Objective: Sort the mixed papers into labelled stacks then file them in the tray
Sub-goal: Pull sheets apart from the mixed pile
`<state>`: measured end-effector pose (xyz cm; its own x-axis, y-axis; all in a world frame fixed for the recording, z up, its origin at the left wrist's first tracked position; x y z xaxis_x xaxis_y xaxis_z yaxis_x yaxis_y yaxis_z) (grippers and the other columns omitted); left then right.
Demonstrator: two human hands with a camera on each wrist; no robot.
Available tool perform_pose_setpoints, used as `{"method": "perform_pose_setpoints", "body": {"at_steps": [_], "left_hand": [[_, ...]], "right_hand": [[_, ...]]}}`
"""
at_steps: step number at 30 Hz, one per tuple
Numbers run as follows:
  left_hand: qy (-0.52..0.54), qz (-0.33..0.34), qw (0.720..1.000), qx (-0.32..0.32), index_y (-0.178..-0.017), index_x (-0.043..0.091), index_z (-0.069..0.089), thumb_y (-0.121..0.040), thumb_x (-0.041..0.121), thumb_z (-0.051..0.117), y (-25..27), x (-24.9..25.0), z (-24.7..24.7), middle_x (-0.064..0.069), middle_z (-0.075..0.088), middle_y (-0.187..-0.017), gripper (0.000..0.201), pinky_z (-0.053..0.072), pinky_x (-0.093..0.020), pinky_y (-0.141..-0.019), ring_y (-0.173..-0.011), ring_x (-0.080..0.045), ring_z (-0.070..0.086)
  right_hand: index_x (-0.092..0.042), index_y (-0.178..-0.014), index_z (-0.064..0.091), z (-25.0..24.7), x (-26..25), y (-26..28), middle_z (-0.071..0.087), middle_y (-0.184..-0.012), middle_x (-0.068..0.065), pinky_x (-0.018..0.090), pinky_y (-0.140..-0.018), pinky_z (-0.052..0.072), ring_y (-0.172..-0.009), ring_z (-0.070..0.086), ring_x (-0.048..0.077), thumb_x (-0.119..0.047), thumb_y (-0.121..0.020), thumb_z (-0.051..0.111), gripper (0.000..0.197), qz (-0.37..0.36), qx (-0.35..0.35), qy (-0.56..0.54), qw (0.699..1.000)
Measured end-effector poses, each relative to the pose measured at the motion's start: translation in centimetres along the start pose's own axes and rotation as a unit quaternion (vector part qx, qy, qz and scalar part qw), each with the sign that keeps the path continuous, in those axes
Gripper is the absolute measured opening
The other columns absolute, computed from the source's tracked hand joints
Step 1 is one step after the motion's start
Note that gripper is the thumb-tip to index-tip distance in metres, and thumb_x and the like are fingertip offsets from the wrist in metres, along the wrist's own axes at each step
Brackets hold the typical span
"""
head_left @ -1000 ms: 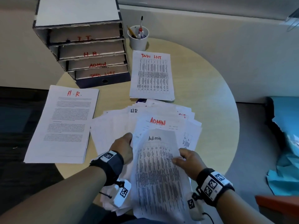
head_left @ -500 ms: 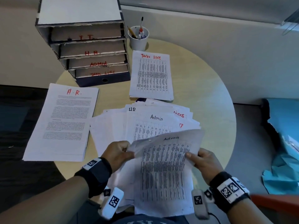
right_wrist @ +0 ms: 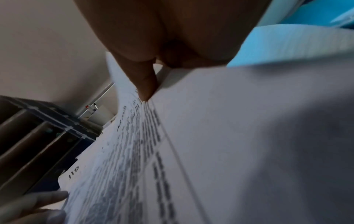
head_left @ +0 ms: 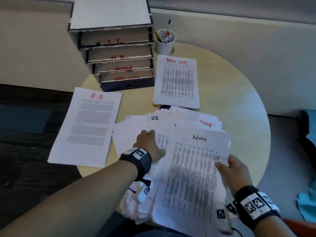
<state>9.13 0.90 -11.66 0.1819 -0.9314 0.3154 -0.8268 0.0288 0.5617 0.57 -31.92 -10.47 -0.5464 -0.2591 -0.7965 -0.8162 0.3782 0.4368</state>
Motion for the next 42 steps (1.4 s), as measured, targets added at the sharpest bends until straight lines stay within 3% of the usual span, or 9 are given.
{"method": "perform_pose_setpoints", "body": {"at_steps": [5, 9, 13, 15, 19, 23, 27, 35, 42], "left_hand": [[0.071, -0.075, 0.995, -0.008, -0.13, 0.014, 0.031, -0.076, 0.042, 0.08, -0.7, -1.0, 1.4, -0.007, 0.06, -0.105, 0.079, 0.053, -0.036, -0.069, -0.092, -0.029, 0.064], [0.078, -0.076, 0.994, 0.004, -0.106, 0.019, 0.049, -0.08, 0.038, 0.078, -0.6, -1.5, 1.6, -0.005, 0.057, -0.106, 0.044, 0.056, -0.039, -0.078, -0.09, -0.027, 0.061], [0.047, -0.066, 0.995, 0.054, -0.11, 0.02, 0.046, -0.065, 0.033, 0.079, -0.3, -0.5, 0.9, -0.007, 0.043, -0.114, 0.057, 0.055, -0.041, -0.08, -0.101, -0.029, 0.052], [0.043, -0.065, 0.995, 0.058, -0.118, 0.018, 0.039, -0.065, 0.039, 0.081, -0.3, -0.1, 0.8, -0.008, 0.043, -0.115, 0.071, 0.053, -0.038, -0.075, -0.1, -0.03, 0.055], [0.083, -0.089, 0.993, 0.005, -0.123, 0.017, 0.034, -0.072, 0.041, 0.078, -1.1, -1.2, 1.7, -0.001, 0.058, -0.096, 0.072, 0.05, -0.033, -0.064, -0.083, -0.025, 0.062], [0.084, -0.117, 0.988, 0.05, -0.115, 0.019, 0.043, -0.062, 0.041, 0.084, -1.1, -1.6, 1.2, -0.008, 0.044, -0.116, 0.07, 0.055, -0.04, -0.083, -0.103, -0.029, 0.053], [0.113, -0.143, 0.982, 0.053, -0.124, 0.016, 0.036, -0.064, 0.037, 0.088, -1.5, -3.0, 0.7, -0.011, 0.043, -0.12, 0.083, 0.055, -0.039, -0.074, -0.098, -0.034, 0.059], [0.118, -0.061, 0.99, 0.043, -0.091, 0.015, 0.056, -0.084, 0.022, 0.064, -1.2, -2.8, 0.3, -0.006, 0.062, -0.088, 0.013, 0.043, -0.028, -0.061, -0.071, -0.022, 0.053], [0.257, 0.012, 0.958, 0.128, -0.082, 0.016, 0.05, -0.089, 0.025, 0.067, 0.5, -3.4, -1.7, 0.003, 0.05, -0.068, 0.02, 0.036, -0.027, -0.058, -0.064, -0.018, 0.045]], "right_hand": [[-0.033, -0.149, 0.029, -0.5, 2.7, -1.0, 0.072, -0.111, 0.003, 0.049, -0.096, 0.054, -0.102, 0.07, 0.022, -0.014, -0.085, 0.076, 0.081, 0.037, -0.013, 0.02, 0.999], [-0.008, -0.11, 0.07, -0.6, 3.1, -0.6, 0.077, -0.082, 0.0, 0.036, -0.075, 0.056, -0.081, 0.072, 0.026, -0.001, -0.087, 0.07, 0.024, 0.049, -0.031, -0.004, 0.998], [0.0, -0.088, 0.071, 0.0, 2.4, 0.2, 0.073, -0.068, 0.002, 0.028, -0.065, 0.052, -0.069, 0.067, 0.023, 0.002, -0.087, 0.069, 0.003, 0.038, -0.076, -0.03, 0.996], [-0.001, -0.082, 0.07, 0.0, 2.1, 0.6, 0.07, -0.063, -0.003, 0.023, -0.061, 0.047, -0.066, 0.064, 0.018, 0.002, -0.088, 0.068, 0.007, 0.034, -0.083, -0.027, 0.996], [-0.001, -0.103, 0.07, 0.3, 2.7, 0.6, 0.077, -0.094, 0.014, 0.038, -0.08, 0.053, -0.086, 0.073, 0.03, 0.006, -0.089, 0.064, 0.018, 0.061, -0.092, -0.094, 0.989], [0.005, -0.097, 0.07, 0.5, 2.3, 0.9, 0.076, -0.09, 0.019, 0.035, -0.069, 0.057, -0.08, 0.073, 0.03, 0.011, -0.088, 0.06, 0.015, 0.074, -0.101, -0.121, 0.985], [0.003, -0.091, 0.07, 0.2, 1.7, 0.8, 0.076, -0.083, 0.015, 0.028, -0.063, 0.056, -0.071, 0.073, 0.024, 0.015, -0.086, 0.059, 0.017, 0.074, -0.092, -0.116, 0.986], [-0.004, -0.088, 0.071, 1.3, 0.8, 0.4, 0.072, -0.063, -0.003, 0.026, -0.061, 0.045, -0.058, 0.063, 0.011, 0.009, -0.086, 0.065, 0.014, 0.053, -0.085, -0.051, 0.994], [-0.001, -0.086, 0.071, 1.8, 0.7, 0.0, 0.075, -0.069, 0.0, 0.027, -0.065, 0.05, -0.065, 0.069, 0.016, 0.014, -0.084, 0.063, 0.018, 0.035, -0.082, -0.051, 0.995]]}}
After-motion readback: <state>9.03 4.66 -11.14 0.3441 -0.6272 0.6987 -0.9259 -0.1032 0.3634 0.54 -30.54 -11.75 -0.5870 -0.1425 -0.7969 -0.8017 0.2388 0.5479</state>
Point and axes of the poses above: each hand's wrist, its own y-axis away from the middle knuckle, its own z-axis out of the palm, x = y × z, the point moved 10 cm from there along -y, towards the middle knuckle
